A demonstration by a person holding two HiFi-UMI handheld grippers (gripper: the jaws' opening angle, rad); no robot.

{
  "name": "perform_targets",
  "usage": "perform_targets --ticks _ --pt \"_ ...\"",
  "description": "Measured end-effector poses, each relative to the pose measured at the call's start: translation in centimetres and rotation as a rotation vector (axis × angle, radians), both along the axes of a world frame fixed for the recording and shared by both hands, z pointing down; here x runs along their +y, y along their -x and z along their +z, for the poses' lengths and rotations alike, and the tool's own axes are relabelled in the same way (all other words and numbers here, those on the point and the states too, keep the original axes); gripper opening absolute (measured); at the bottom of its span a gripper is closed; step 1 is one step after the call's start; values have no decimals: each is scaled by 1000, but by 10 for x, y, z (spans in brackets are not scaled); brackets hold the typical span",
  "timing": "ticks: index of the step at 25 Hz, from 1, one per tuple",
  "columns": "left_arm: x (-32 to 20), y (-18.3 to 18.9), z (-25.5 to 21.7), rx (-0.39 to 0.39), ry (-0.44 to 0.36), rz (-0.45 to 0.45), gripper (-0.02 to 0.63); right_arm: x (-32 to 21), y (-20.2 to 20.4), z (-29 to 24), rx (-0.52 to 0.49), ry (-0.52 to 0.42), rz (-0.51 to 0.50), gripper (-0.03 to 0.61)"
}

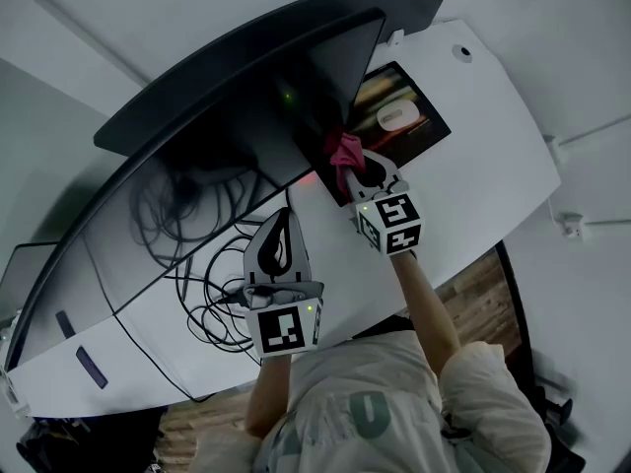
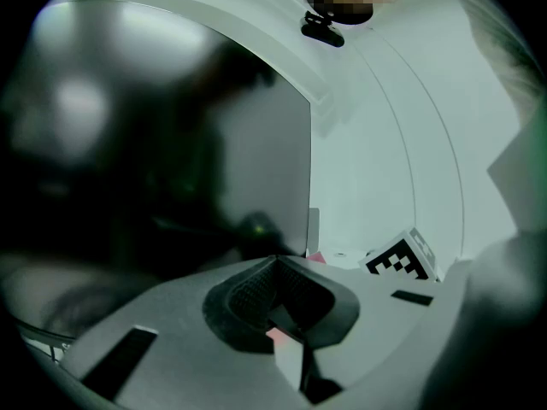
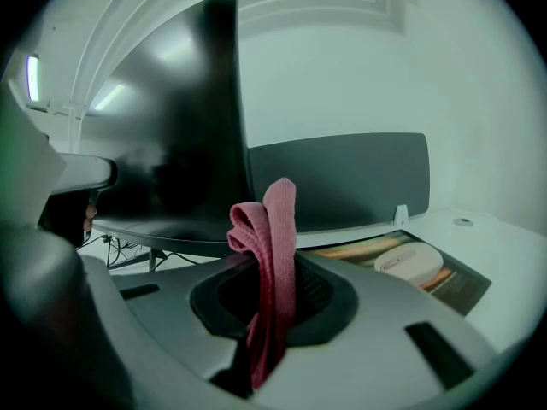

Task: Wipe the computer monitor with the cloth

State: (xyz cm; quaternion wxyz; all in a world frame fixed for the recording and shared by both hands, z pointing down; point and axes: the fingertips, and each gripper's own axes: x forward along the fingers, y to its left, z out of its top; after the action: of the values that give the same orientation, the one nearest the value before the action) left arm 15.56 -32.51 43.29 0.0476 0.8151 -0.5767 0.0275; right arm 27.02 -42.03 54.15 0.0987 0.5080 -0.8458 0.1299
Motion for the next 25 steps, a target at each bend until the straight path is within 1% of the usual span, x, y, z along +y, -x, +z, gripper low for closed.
perform_targets --ticks 3,5,7,10,14,17,19,22,25 --pt "1 -2 -3 -1 -13 7 15 1 1 -12 -4 -25 -6 54" --pt "1 -1 -1 -9 -5 4 15 2 1 -24 -5 -50 -10 54" --pt "0 -2 -4 -1 -1 -3 15 2 1 -39 -4 -79 -16 54" --pt "-3 -5 -17 13 -25 -7 15 1 0 -68 7 -135 -29 54" --pt "-9 -11 -39 -2 -59 -22 15 -2 -1 -111 37 -202 -40 54" --pt "-10 -17 -61 -14 -85 -10 15 3 -1 -148 73 -262 -50 54" --pt "-12 -21 -78 -4 -109 -4 15 4 -2 -177 96 -318 -55 54" --pt "-13 -24 -103 23 -146 -2 15 7 -3 -223 106 -395 -55 54" --pt "-7 -25 -122 19 -169 5 15 13 -5 -264 119 -457 -50 54"
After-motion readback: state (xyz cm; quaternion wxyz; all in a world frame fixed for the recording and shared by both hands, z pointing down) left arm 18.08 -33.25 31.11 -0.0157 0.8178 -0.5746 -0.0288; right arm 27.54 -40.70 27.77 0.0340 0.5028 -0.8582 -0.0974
